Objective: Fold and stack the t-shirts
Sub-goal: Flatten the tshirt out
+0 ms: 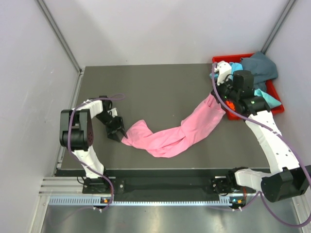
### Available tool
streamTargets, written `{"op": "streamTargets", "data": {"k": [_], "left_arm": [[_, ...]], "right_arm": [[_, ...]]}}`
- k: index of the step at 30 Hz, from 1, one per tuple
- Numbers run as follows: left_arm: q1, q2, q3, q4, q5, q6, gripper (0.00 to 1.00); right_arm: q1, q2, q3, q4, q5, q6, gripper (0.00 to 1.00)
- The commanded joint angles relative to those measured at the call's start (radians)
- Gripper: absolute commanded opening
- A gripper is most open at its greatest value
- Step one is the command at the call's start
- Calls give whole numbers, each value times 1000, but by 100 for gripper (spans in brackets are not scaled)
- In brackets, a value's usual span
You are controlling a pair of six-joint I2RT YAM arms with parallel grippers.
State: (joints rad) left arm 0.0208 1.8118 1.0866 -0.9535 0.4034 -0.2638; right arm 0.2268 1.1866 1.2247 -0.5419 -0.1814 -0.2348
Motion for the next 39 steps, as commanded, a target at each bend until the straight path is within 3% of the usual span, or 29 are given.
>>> {"op": "streamTargets", "data": {"k": [1,4,6,9,12,18,22,24,25,26,27,33,39], "left_arm": [[2,33,82,18,25,-3,53],[2,57,105,18,28,-2,45],[2,61,108,19,46,-2,31],[1,55,110,16,63,-3,25],[2,35,92,10,54,-2,25],[2,-5,16,12,63,-2,40],[2,-3,-4,21,74,-5,39],[2,4,4,24,83,-6,31],[2,9,18,24,92,-6,22],[2,18,24,22,106,-6,2],[2,21,33,15,109,-8,0],[2,-5,148,-7,133,0,0],[4,-42,540,-40,131,85,0]], "right_arm": [[-23,-45,10,49,-1,-3,0],[-38,-59,-5,51,-6,3,0],[-46,-65,-16,51,-6,8,0],[-58,-74,-21,53,-10,12,0],[-63,-81,-25,56,-15,17,0],[-66,-84,-33,57,-18,20,0],[-67,-87,-33,56,-20,22,0],[-66,-87,-34,56,-20,20,0],[-67,-88,-34,56,-20,20,0],[-69,-87,-36,57,-20,20,0],[-69,-88,-36,56,-20,19,0],[-76,-90,-28,63,-13,19,0],[-80,-59,93,106,57,-27,0]]}}
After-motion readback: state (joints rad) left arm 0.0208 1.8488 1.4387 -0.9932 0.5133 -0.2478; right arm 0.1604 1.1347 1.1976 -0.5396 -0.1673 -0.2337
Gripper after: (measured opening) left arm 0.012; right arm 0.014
